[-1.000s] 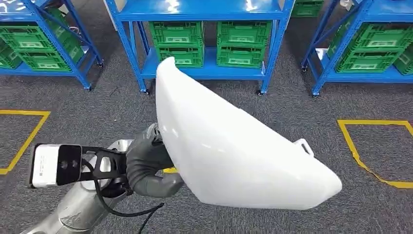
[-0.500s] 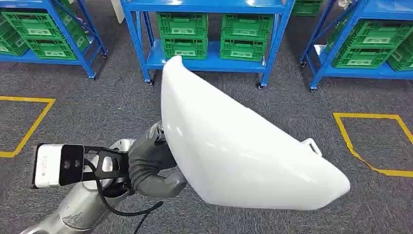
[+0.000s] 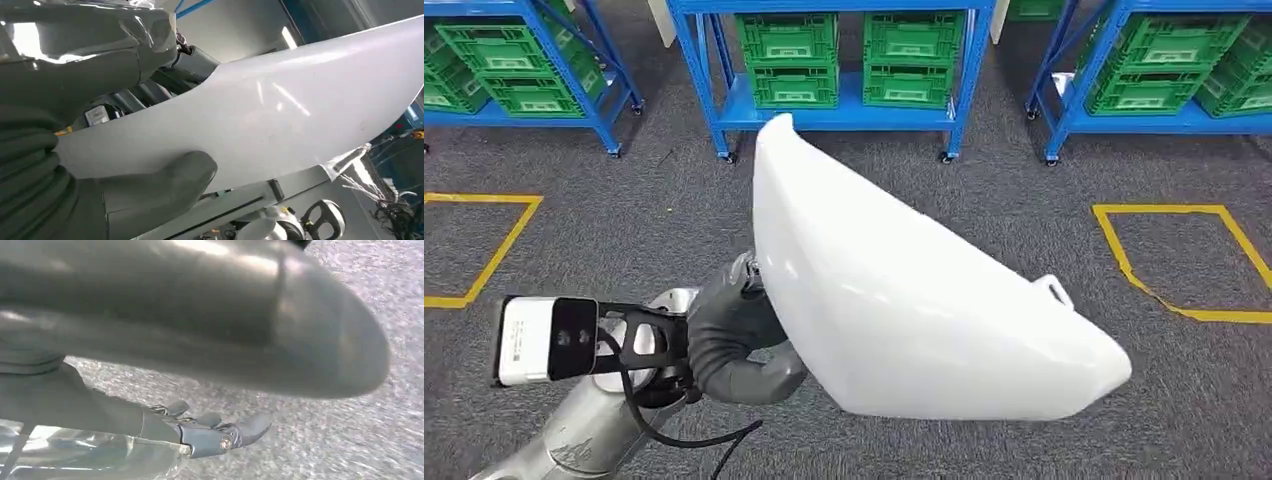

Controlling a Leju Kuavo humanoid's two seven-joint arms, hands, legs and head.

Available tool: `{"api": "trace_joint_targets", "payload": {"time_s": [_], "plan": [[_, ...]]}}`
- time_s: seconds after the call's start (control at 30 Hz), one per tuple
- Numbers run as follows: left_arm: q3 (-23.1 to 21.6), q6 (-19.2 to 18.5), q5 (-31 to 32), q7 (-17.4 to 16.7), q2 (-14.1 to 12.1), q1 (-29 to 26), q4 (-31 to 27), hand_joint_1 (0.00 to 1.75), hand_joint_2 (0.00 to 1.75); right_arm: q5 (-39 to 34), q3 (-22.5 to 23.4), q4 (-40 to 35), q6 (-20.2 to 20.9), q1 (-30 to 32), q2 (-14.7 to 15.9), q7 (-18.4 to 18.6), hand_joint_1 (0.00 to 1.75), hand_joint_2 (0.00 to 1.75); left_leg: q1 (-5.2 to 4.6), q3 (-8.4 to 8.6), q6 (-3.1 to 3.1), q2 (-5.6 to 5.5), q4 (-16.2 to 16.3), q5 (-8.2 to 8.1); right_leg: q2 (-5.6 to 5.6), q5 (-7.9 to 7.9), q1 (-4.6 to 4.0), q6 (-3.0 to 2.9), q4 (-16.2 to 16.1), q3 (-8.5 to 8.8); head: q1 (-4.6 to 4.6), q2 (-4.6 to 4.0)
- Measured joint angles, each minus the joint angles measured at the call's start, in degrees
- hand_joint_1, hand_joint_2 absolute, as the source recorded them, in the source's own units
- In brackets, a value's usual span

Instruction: Take the parts from the cabinet and place them on the table.

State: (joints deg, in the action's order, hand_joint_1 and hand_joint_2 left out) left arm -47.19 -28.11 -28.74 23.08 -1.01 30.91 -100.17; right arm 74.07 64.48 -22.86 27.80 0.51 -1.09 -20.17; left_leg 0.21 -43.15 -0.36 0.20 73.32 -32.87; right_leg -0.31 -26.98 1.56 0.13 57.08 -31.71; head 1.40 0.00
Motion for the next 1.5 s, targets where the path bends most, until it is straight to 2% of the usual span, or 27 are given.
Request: {"api": "trace_joint_targets", "payload": {"time_s": [0.07,0.13,0.17,0.2,0.23,0.33,0.37,0.43,0.5,0.57,0.6,0.63,0.67,0.7,0.73,0.83,0.87,0.9,1.0,1.03,1.1,1.17,1.23,1.37,1.4,1.43,1.5], "plan": [[0.0,0.0,0.02,0.0,-0.09,-0.09,0.0,1.75,1.75,0.0,0.02,0.11,0.0,0.06,0.0,0.0,0.0,0.0,0.04,1.44,0.07,-0.01,3.03,1.87,-0.01,1.48,-0.08,0.19,0.18,-2.13,0.02,0.0],[0.0,0.0,0.0,0.0,-0.04,-0.07,0.0,1.75,1.75,0.0,0.0,0.33,0.0,0.03,-0.02,0.0,0.0,0.0,-0.04,7.4,0.72,-0.11,-3.27,5.42,0.04,2.85,-0.26,0.37,0.23,-3.85,0.04,0.0],[0.0,0.0,0.0,0.0,0.0,-0.02,-0.02,1.75,1.75,0.0,0.0,0.42,0.0,0.0,-0.04,0.0,0.0,0.0,-0.22,11.98,1.33,-0.3,-8.95,5.26,0.12,3.54,-0.34,0.51,0.23,-4.38,0.02,0.0],[0.02,0.0,0.02,0.0,0.09,0.07,-0.13,1.75,1.75,0.0,0.0,0.46,0.02,0.0,-0.15,0.0,0.0,0.0,-0.38,15.71,1.91,-0.29,-14.68,2.21,0.2,3.99,-0.42,0.85,0.24,-4.69,0.02,0.0],[0.06,0.0,0.0,0.02,0.2,0.08,-0.18,1.75,1.75,-0.02,0.0,0.48,0.02,0.05,-0.2,0.0,0.0,0.0,-0.6,17.37,1.8,-0.29,-17.78,1.32,0.17,4.61,-0.35,1.31,0.15,-4.82,-0.15,0.02],[0.09,0.07,0.0,0.0,0.15,0.27,-0.17,1.75,1.75,0.0,0.0,0.59,-0.11,-0.09,-0.07,0.0,0.0,0.0,-1.29,15.9,2.95,-0.29,-17.88,2.53,0.16,6.18,0.01,2.4,-0.91,-4.9,0.22,0.0],[0.07,0.2,-0.02,-0.09,0.31,0.22,-0.17,1.75,1.75,-0.02,0.0,0.87,-0.44,-0.04,0.0,0.0,0.0,0.0,-0.7,15.71,3.51,-0.14,-18.89,4.12,0.16,6.01,0.12,2.26,-0.32,-5.37,0.2,0.0],[0.04,0.37,-0.04,-0.35,0.46,0.34,-0.2,1.75,1.75,-0.02,0.0,1.36,-0.83,0.07,0.04,0.2,0.0,0.0,-0.9,14.32,4.25,-0.13,-19.03,5.56,0.22,-0.16,-0.02,1.12,4.41,-7.15,-0.11,0.0],[-0.02,0.39,0.04,-0.57,0.42,0.17,-0.2,1.75,1.75,-0.2,0.02,1.77,-0.98,-0.03,0.44,0.2,0.0,0.0,-1.16,12.56,4.36,-0.14,-18.91,7.01,0.24,-5.27,-0.04,1.02,13.49,-9.82,-0.17,0.0],[-0.04,0.53,0.07,-0.57,0.39,-0.02,-0.2,1.75,1.75,-0.33,0.07,2.1,-1.14,-0.02,0.85,0.22,0.0,0.0,-1.23,11.04,4.23,-0.16,-18.7,8.3,0.24,-4.22,-0.03,2.45,18.24,-9.99,-0.17,0.0],[-0.04,0.59,0.26,-0.57,0.33,-0.1,-0.2,1.75,1.75,-0.35,0.09,2.27,-1.11,-0.02,0.98,0.24,0.0,0.0,-1.22,10.31,4.09,-0.15,-18.6,8.82,0.24,-2.45,0.02,3.24,16.93,-8.4,-0.2,0.0],[-0.04,0.61,0.55,-0.59,0.26,-0.12,-0.2,1.75,1.75,-0.37,0.11,2.38,-1.12,-0.03,1.2,0.28,0.0,0.0,-1.19,9.61,3.9,-0.15,-18.39,9.25,0.22,-0.9,0.06,3.72,12.57,-5.02,-0.18,0.0],[-0.04,0.63,0.63,-0.57,0.24,-0.11,-0.2,1.75,1.75,-0.37,0.11,2.47,-1.11,-0.06,1.31,0.28,0.0,0.0,-1.18,9.09,3.66,-0.15,-17.96,9.45,0.17,-0.48,0.1,3.61,6.44,-0.79,-0.2,0.0],[-0.02,0.68,0.63,-0.57,0.26,-0.1,-0.28,1.75,1.75,-0.42,0.11,2.56,-1.14,-0.18,1.4,0.28,0.0,0.0,-1.37,8.45,3.52,-0.11,-17.21,9.46,0.17,-1.9,0.04,3.03,0.73,3.14,-0.24,0.0],[0.02,0.7,0.63,-0.57,0.26,-0.08,-0.41,1.75,1.75,-0.44,0.13,2.64,-1.12,-0.32,1.55,0.28,0.0,0.0,-1.55,7.85,3.31,0.0,-16.56,9.57,0.35,-2.92,-0.24,2.29,-1.34,4.28,-0.07,0.0],[0.02,0.76,0.74,-0.57,0.18,-0.13,-0.44,1.75,1.75,-0.48,0.17,3.04,-1.14,-0.3,1.57,0.46,0.0,0.0,-1.48,7.6,2.38,0.02,-16.33,10.3,0.33,-2.62,-0.35,1.45,-1.03,3.5,-0.15,0.0],[0.04,0.85,0.79,-0.57,0.11,-0.14,-0.44,1.75,1.75,-0.5,0.2,3.37,-1.14,-0.31,1.49,0.55,0.0,0.0,-1.29,7.22,2.16,-0.05,-15.96,10.13,0.22,-2.19,0.26,0.84,-1.22,3.41,-0.33,0.0],[0.07,0.92,0.98,-0.55,0.07,-0.11,-0.59,1.75,1.75,-0.55,0.22,3.45,-1.16,-0.43,1.57,0.61,0.0,0.0,-1.22,6.46,1.57,-0.21,-14.32,8.11,0.21,-1.86,0.23,0.33,-1.2,3.07,-0.15,0.0],[0.09,1.03,1.16,-0.48,-0.15,-0.25,-0.74,1.75,1.75,-0.68,0.28,3.87,-1.22,-0.44,1.75,0.61,0.0,0.0,-0.28,1.45,0.29,-0.23,-1.24,0.73,0.14,-1.08,0.17,-0.01,-1.1,2.05,-0.07,0.0],[0.09,1.03,1.25,-0.48,-0.22,-0.4,-0.74,1.75,1.75,-0.68,0.33,3.98,-1.25,-0.36,1.81,0.61,0.0,0.0,-0.1,0.4,0.1,-0.22,2.01,-0.2,0.15,-0.83,0.15,0.04,-1.07,1.72,-0.02,0.0],[0.09,1.16,1.75,-0.48,-0.39,-0.57,-0.77,1.75,1.75,-0.87,0.52,4.33,-1.38,-0.33,1.95,0.61,0.0,0.0,0.09,2.58,0.11,-0.22,-0.23,1.95,0.16,-0.54,0.15,0.16,-0.99,1.35,-0.02,0.0],[0.13,1.22,1.84,-0.5,-0.41,-0.55,-1.01,1.75,1.75,-1.05,0.59,4.48,-1.57,-0.44,2.01,0.57,0.0,0.0,0.01,8.95,0.72,-0.26,-10.72,6.25,0.25,-0.42,0.04,0.34,-1.0,1.44,0.0,0.0],[0.22,1.22,1.86,-0.5,-0.44,-0.48,-1.44,1.75,1.75,-1.18,0.63,4.83,-1.73,-0.66,2.01,0.46,0.0,0.0,-0.9,12.33,1.81,1.54,-16.5,5.86,-0.2,-0.12,-0.34,0.83,-1.04,1.26,-0.18,0.0],[0.24,1.27,2.12,-0.59,-0.48,-0.42,-1.75,1.75,1.75,-0.83,0.66,5.2,-2.1,-0.61,2.43,0.44,0.0,0.0,-1.3,11.89,2.41,0.93,-16.79,6.12,-1.06,0.36,-0.05,1.61,-1.36,0.93,-0.09,0.0],[0.24,1.27,2.34,-0.68,-0.46,-0.41,-2.03,1.75,1.75,-0.59,0.63,5.33,-2.3,-0.78,2.47,0.42,0.0,0.0,-1.05,12.38,3.05,0.53,-18.15,6.94,-1.42,0.36,-0.49,2.0,-1.67,1.05,-0.09,0.02],[0.13,1.25,2.38,-0.68,-0.46,-0.29,-2.18,1.75,1.75,-0.22,0.63,5.42,-2.36,-0.91,2.71,0.31,0.0,0.0,-0.8,12.66,3.34,0.32,-18.93,7.53,-1.07,-0.69,-0.27,1.8,-0.45,0.26,-0.17,0.0],[0.0,1.25,2.6,-0.94,-0.37,-0.09,-2.19,1.75,1.75,0.28,0.55,5.94,-2.47,-1.04,3.15,0.06,0.0,0.0,-0.79,12.18,3.91,-0.45,-19.08,8.03,-0.35,-4.5,-0.29,1.01,7.72,-3.5,-0.35,0.0]]}}
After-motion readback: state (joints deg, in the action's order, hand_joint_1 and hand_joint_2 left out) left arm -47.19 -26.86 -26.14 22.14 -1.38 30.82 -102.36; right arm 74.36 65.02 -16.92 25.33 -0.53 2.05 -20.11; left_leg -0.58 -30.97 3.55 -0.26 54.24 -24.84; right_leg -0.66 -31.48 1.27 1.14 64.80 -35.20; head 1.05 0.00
